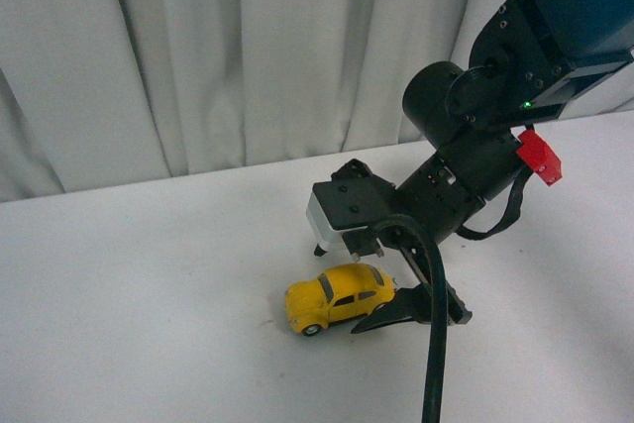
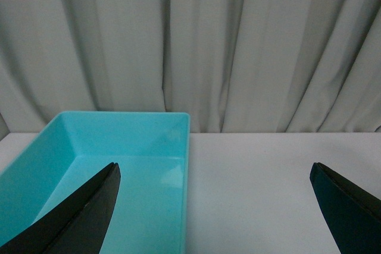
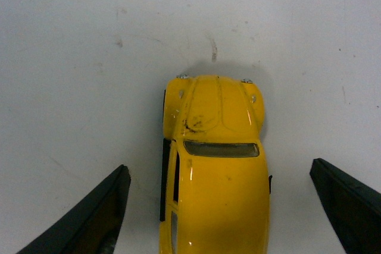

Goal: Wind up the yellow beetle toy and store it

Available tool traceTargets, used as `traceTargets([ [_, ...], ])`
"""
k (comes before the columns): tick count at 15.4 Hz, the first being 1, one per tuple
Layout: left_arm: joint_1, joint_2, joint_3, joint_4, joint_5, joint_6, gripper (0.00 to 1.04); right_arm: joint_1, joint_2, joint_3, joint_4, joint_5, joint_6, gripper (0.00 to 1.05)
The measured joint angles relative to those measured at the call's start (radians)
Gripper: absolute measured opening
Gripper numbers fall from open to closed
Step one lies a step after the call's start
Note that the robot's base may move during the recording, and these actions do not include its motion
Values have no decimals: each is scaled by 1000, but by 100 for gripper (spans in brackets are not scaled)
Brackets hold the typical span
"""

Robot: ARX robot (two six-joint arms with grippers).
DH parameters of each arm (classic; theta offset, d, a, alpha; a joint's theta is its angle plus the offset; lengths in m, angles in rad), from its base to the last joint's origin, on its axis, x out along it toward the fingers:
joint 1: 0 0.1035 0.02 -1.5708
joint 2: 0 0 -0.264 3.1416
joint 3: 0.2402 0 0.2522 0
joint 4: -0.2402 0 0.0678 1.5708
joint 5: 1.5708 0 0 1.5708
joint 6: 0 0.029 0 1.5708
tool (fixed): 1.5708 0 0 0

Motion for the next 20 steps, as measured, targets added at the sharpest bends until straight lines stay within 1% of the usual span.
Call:
traceTargets([
  [3, 0, 0, 0, 0, 0, 0, 98, 0, 0, 0, 3, 10, 0, 55],
  [5, 0, 0, 0, 0, 0, 0, 98, 5, 0, 0, 5, 10, 0, 41],
  [8, 0, 0, 0, 0, 0, 0, 98, 14, 0, 0, 18, 15, 5, 39],
  [15, 0, 0, 0, 0, 0, 0, 98, 21, -1, -44, 105, 10, 126, 39],
  [20, 0, 0, 0, 0, 0, 0, 98, 19, -14, -68, 123, 15, 142, 39],
])
